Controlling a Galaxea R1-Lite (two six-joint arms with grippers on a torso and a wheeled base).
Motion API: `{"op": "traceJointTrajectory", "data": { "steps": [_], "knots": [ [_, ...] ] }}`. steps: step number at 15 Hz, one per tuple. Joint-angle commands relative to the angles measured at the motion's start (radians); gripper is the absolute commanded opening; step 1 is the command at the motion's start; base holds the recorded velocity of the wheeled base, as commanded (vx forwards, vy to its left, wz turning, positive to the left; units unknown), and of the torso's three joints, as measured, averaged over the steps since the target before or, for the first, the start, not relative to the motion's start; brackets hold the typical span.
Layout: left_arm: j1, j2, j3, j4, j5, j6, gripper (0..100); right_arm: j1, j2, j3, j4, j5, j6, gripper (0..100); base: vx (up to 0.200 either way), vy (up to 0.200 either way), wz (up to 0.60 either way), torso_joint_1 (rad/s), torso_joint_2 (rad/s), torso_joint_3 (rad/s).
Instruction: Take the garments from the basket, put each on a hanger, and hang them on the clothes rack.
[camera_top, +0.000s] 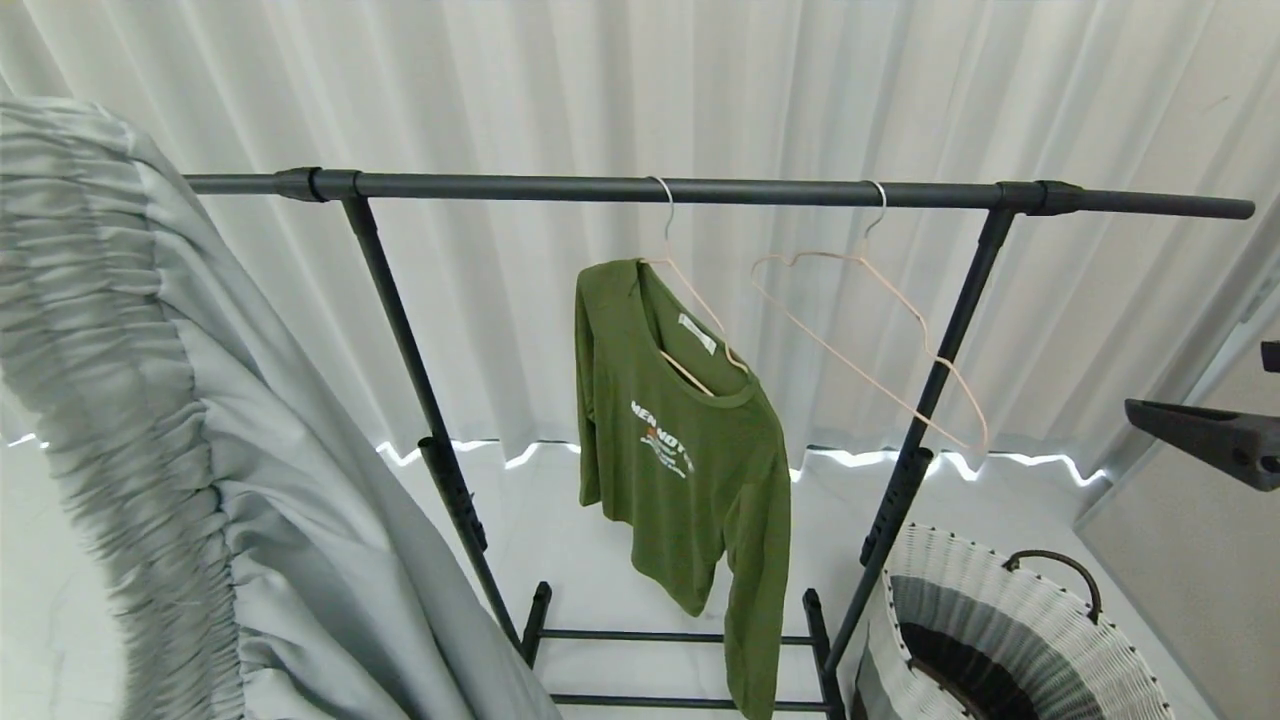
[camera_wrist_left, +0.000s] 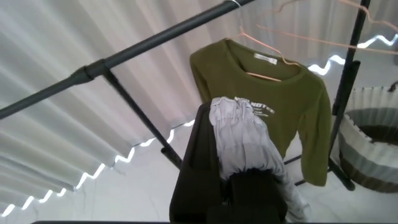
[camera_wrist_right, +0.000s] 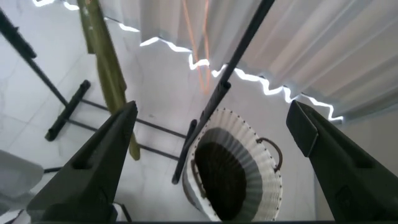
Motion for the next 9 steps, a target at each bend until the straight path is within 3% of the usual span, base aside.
{"op": "traceJointTrajectory", "data": {
  "steps": [1, 9],
  "knots": [
    [0.0, -0.008, 0.011, -0.001, 0.002, 0.0, 0, 0.0, 0.008, -0.001, 0.007, -0.001, 0.0, 100, 0.2, 0.0, 0.0, 0.007, -0.01, -0.002],
    [0.0, -0.023, 0.053, -0.001, 0.0, -0.001, 0, 0.0, 0.044, 0.005, 0.018, 0.024, 0.001, 100, 0.2, 0.0, 0.0, 0.002, 0.0, 0.005]
  ]
}}
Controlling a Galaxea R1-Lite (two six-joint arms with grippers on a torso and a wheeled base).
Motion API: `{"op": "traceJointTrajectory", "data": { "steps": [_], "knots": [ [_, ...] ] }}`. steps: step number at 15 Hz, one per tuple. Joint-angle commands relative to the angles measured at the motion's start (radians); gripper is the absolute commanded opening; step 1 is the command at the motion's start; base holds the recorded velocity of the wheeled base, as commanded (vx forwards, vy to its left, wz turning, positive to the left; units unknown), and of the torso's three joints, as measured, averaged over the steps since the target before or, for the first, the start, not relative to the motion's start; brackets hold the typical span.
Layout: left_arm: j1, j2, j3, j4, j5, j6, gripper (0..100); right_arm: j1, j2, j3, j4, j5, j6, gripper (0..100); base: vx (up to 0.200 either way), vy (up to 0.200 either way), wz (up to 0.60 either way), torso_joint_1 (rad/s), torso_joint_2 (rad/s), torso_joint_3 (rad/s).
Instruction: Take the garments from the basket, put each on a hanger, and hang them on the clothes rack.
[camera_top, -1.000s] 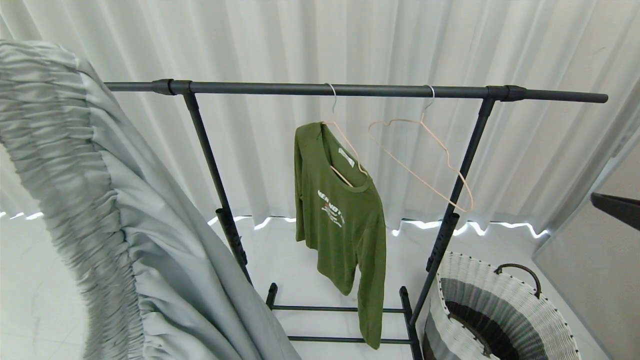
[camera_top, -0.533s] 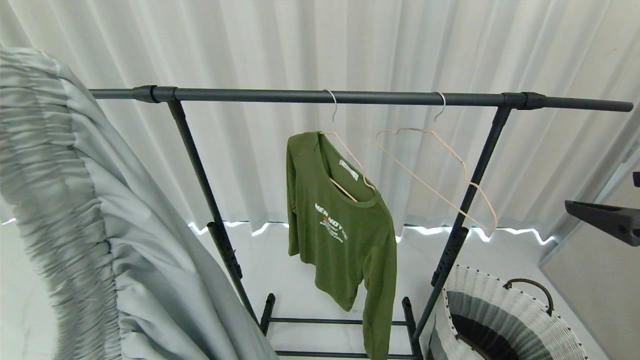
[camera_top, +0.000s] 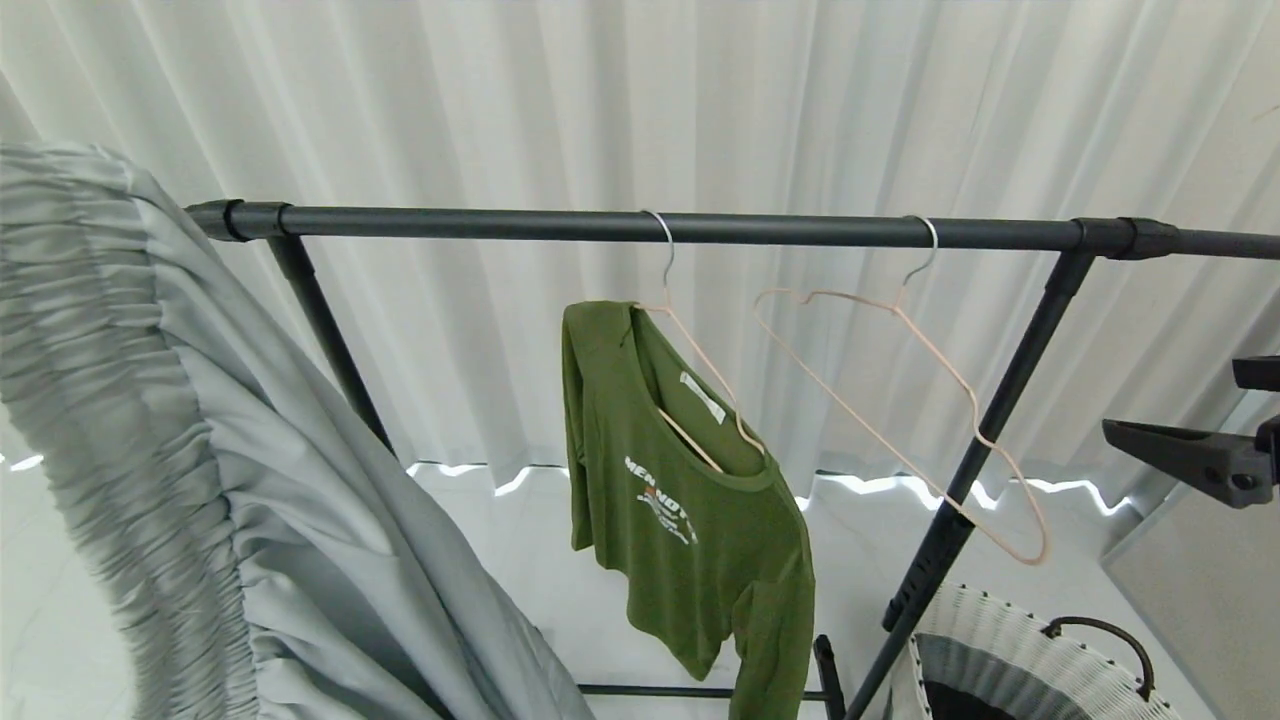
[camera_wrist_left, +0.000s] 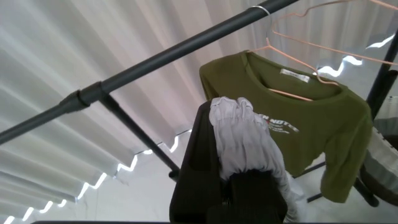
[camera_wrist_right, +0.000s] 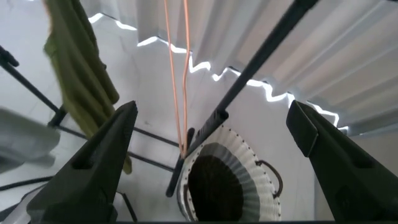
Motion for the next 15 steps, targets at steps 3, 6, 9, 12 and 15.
{"op": "traceJointTrajectory", "data": {
  "steps": [3, 6, 9, 12, 15],
  "knots": [
    [0.0, -0.02, 0.047, 0.0, 0.002, 0.005, 0, -0.001, 0.037, 0.007, 0.0, 0.025, 0.021, 100, 0.067, 0.0, 0.0, 0.002, 0.0, 0.001],
    [0.002, -0.039, 0.061, 0.0, 0.002, 0.011, 0, -0.018, 0.078, 0.023, -0.003, 0.098, 0.044, 100, 0.0, 0.0, 0.0, 0.0, 0.0, 0.0],
    [0.002, -0.048, 0.059, 0.0, 0.004, 0.012, 0, -0.095, 0.161, 0.025, -0.015, 0.191, 0.045, 100, 0.0, 0.0, 0.0, 0.0, 0.0, 0.0],
    [0.002, -0.054, 0.061, 0.0, 0.004, 0.023, 0, -0.115, 0.269, 0.025, -0.093, 0.215, 0.099, 100, 0.0, 0.0, 0.0, 0.0, 0.0, 0.0],
    [0.002, -0.053, 0.061, 0.0, 0.004, 0.023, 0, -0.116, 0.361, 0.02, -0.172, 0.22, 0.185, 100, 0.0, 0.0, 0.0, 0.0, 0.0, 0.0]
  ]
}}
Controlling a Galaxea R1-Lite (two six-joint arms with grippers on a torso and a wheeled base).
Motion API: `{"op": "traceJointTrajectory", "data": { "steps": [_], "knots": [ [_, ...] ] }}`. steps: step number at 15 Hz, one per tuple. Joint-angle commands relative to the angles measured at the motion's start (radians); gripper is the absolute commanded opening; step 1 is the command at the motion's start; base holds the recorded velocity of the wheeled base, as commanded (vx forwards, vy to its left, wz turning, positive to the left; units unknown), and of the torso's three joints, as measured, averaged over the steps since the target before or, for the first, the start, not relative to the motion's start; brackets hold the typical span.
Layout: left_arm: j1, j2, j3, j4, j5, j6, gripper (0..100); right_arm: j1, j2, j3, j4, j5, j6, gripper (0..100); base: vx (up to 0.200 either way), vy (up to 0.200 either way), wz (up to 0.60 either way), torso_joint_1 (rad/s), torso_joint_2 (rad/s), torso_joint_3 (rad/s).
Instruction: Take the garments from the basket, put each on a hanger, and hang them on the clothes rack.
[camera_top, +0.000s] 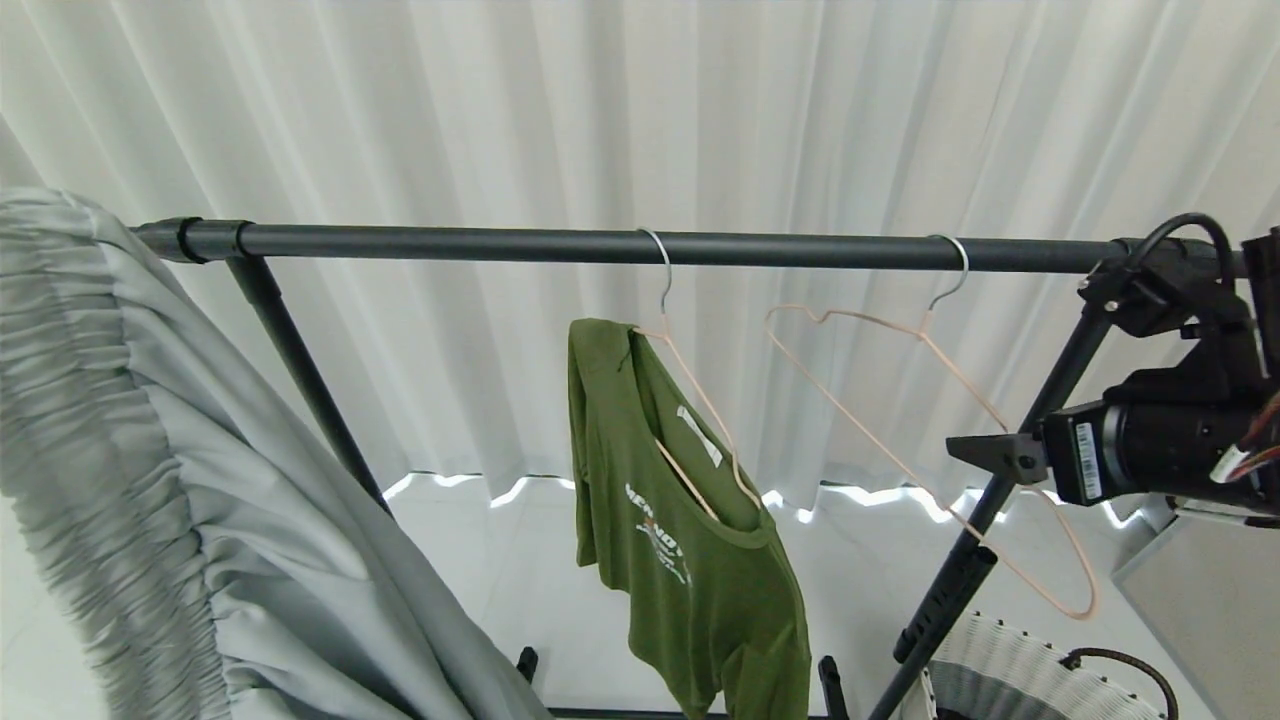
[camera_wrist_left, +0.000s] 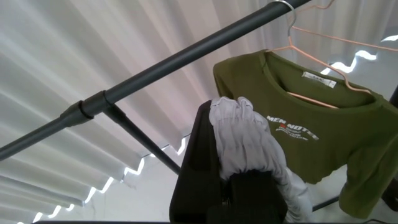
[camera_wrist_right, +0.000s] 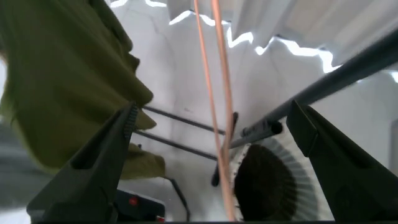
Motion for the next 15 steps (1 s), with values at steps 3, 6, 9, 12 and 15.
{"op": "traceJointTrajectory", "data": {
  "steps": [3, 6, 9, 12, 15],
  "knots": [
    [0.0, 0.003, 0.0, 0.0, 0.001, 0.0, 0, -0.019, 0.121, -0.004, -0.033, 0.0, 0.03, 100, 0.0, 0.0, 0.0, 0.0, 0.0, 0.0],
    [0.0, 0.006, 0.0, 0.0, 0.001, 0.0, 0, -0.021, 0.139, -0.004, -0.036, -0.003, 0.03, 100, 0.0, 0.0, 0.0, 0.0, 0.0, 0.0],
    [0.0, 0.008, 0.0, 0.0, 0.001, 0.002, 0, -0.021, 0.155, -0.001, -0.038, -0.008, 0.031, 100, 0.0, 0.0, 0.0, 0.0, 0.0, 0.0],
    [0.0, 0.005, 0.0, 0.0, 0.001, 0.028, 0, -0.024, 0.161, -0.001, -0.038, -0.008, 0.031, 100, 0.0, 0.0, 0.0, 0.0, 0.0, 0.0],
    [0.0, 0.005, -0.002, 0.0, 0.001, 0.028, 0, -0.041, 0.179, 0.002, -0.073, -0.009, 0.03, 100, 0.0, 0.0, 0.0, 0.0, 0.0, 0.0]
  ]
}}
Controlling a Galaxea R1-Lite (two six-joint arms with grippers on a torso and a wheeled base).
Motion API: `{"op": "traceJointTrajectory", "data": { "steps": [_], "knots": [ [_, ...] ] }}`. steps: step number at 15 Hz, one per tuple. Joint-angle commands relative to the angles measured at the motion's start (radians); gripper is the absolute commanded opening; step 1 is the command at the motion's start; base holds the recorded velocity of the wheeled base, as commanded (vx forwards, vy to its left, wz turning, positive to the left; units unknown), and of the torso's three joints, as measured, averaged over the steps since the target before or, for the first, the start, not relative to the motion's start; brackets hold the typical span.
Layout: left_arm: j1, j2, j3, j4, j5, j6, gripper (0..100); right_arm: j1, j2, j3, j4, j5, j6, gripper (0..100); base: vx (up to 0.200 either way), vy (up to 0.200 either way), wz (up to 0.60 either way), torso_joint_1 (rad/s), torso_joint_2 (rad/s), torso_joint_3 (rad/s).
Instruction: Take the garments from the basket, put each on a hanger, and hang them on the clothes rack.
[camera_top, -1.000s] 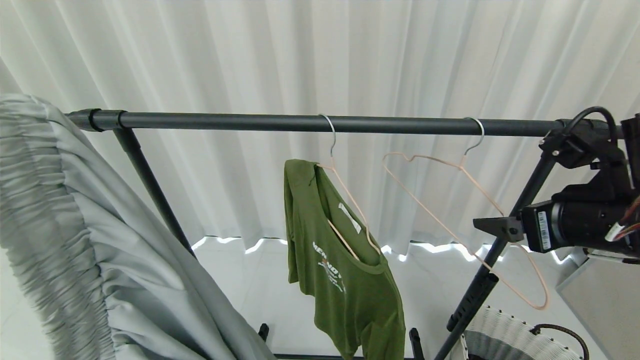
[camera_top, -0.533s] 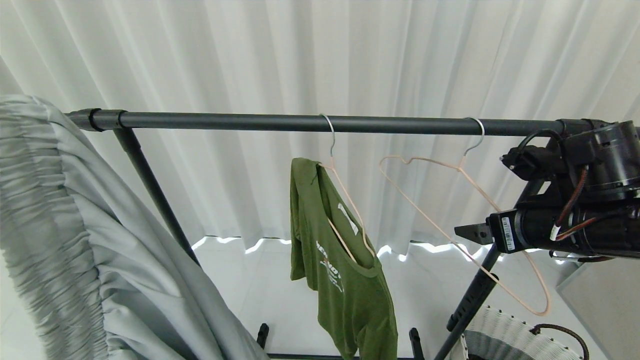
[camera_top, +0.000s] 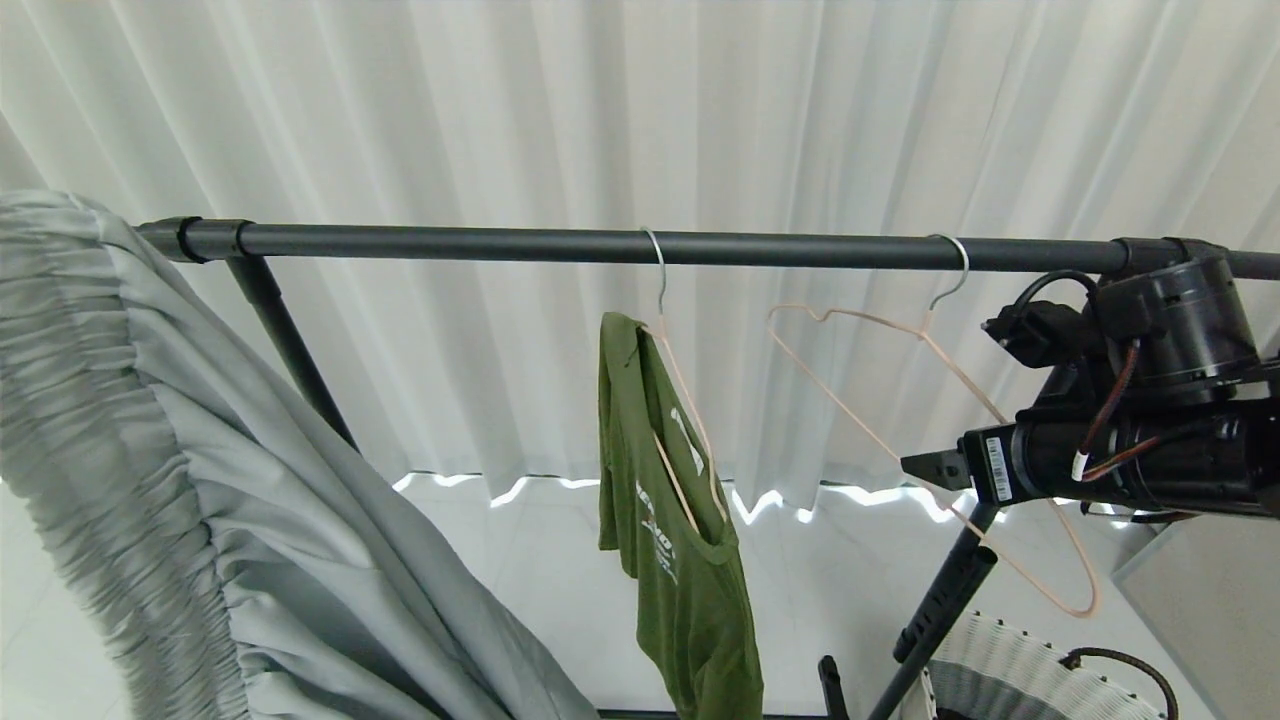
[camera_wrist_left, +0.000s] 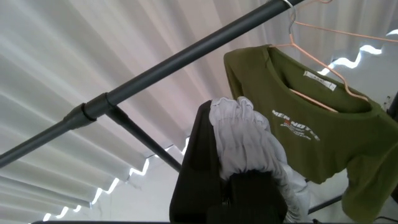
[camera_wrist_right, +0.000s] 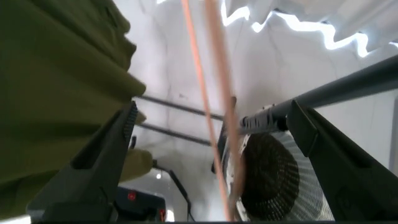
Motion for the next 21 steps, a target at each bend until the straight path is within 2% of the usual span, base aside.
{"op": "traceJointTrajectory", "data": {
  "steps": [1, 6, 7, 16, 21],
  "knots": [
    [0.0, 0.002, -0.002, 0.0, 0.001, 0.0, 0, -0.009, 0.015, 0.002, -0.02, 0.001, -0.001, 100, 0.0, 0.0, 0.0, 0.0, 0.0, 0.0],
    [0.0, 0.002, -0.003, 0.0, 0.001, 0.0, 0, -0.007, 0.02, 0.016, -0.04, 0.001, -0.008, 100, 0.0, 0.0, 0.0, 0.0, 0.0, 0.0],
    [0.0, 0.002, -0.003, 0.0, 0.001, 0.0, 0, -0.006, 0.02, 0.019, -0.04, -0.001, -0.008, 0, 0.0, 0.0, 0.0, 0.0, 0.0, 0.0],
    [0.0, -0.002, 0.0, 0.0, 0.001, 0.0, 0, -0.009, -0.003, 0.025, -0.043, -0.001, -0.005, 0, 0.0, 0.0, 0.0, 0.0, 0.0, 0.0],
    [0.0, -0.005, 0.005, 0.0, 0.001, 0.0, 0, -0.009, -0.074, 0.025, -0.043, -0.002, -0.008, 0, 0.0, 0.0, 0.0, 0.0, 0.0, 0.0]
  ]
}}
